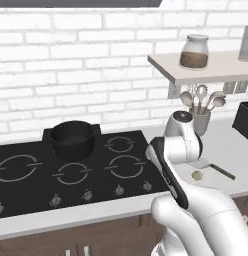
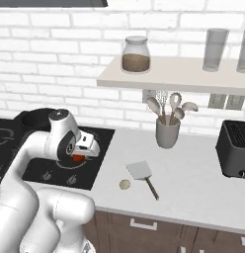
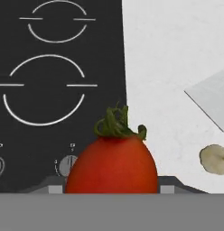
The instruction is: Put the tomato and garlic in the pot. Retrieve the spatula and lightly stir the vegetables in the pot.
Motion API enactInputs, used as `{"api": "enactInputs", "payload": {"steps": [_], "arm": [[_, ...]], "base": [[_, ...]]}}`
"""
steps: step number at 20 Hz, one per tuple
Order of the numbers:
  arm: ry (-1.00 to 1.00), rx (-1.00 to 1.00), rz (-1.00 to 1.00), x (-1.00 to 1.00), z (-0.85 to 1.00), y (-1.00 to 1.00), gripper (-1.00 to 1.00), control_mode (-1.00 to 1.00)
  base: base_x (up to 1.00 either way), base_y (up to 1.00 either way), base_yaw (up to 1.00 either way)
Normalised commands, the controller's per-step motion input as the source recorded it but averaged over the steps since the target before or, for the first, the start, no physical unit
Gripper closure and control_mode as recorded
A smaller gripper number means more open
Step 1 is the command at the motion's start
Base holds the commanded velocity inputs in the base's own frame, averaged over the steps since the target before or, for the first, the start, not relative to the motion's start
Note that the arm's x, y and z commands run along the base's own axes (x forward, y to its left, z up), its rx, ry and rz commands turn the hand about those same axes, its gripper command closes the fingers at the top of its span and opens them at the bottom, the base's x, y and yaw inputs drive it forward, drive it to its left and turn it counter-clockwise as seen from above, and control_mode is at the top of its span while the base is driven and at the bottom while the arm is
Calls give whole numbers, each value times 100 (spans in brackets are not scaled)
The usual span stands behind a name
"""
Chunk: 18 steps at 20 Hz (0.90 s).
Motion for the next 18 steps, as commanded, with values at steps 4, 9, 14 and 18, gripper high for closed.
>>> {"api": "enactInputs", "payload": {"steps": [4, 9, 14, 18], "arm": [[-2, 0, 14, 7, 64, 100, 100, -100], [-4, 1, 12, 21, 62, 97, 100, -100], [-6, 2, 9, 36, 61, 77, 100, -100], [-2, 1, 7, 54, 37, 69, 100, -100]], "base": [[0, 0, 0], [0, 0, 0], [0, 0, 0], [0, 0, 0]]}}
